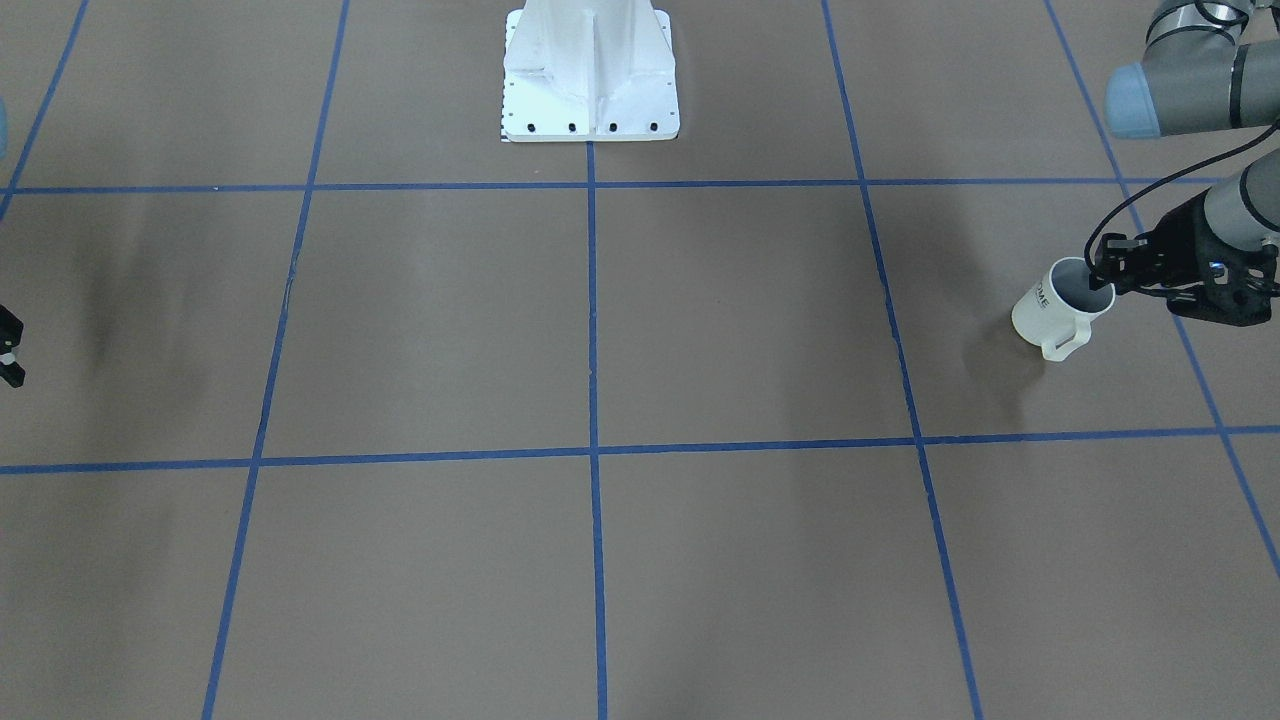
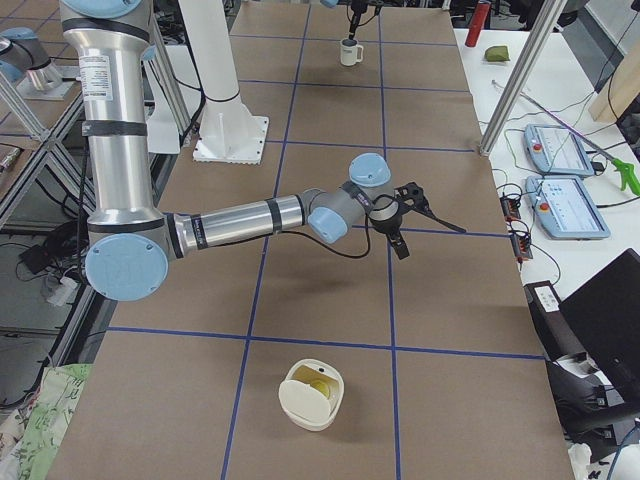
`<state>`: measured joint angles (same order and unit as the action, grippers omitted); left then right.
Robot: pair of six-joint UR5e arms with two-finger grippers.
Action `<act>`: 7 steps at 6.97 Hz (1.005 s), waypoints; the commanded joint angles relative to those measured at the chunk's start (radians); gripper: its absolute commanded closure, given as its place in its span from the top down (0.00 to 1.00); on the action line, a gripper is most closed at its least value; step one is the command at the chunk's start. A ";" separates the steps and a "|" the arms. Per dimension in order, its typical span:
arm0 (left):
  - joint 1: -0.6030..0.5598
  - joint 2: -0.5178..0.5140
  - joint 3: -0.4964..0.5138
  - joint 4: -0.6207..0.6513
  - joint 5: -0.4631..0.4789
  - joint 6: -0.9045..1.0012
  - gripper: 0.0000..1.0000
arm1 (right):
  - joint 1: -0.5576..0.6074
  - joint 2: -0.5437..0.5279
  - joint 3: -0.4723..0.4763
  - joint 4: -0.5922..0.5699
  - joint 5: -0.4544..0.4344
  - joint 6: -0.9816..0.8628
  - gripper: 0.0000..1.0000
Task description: Left arm hands cup to right arm to dump lemon
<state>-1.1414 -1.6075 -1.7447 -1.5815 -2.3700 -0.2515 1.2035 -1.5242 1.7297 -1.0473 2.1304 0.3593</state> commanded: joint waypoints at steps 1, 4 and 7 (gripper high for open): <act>0.000 -0.026 -0.013 0.006 -0.002 -0.003 0.99 | 0.002 0.006 0.016 -0.019 0.060 0.001 1.00; -0.110 -0.061 0.002 0.003 0.000 0.012 0.99 | 0.053 0.016 0.042 -0.150 0.108 -0.022 1.00; -0.236 -0.075 0.074 0.003 0.002 0.064 0.99 | 0.219 0.007 0.045 -0.453 0.146 -0.346 1.00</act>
<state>-1.3224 -1.6783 -1.7058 -1.5780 -2.3686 -0.2247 1.3445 -1.5109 1.7729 -1.3743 2.2512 0.1356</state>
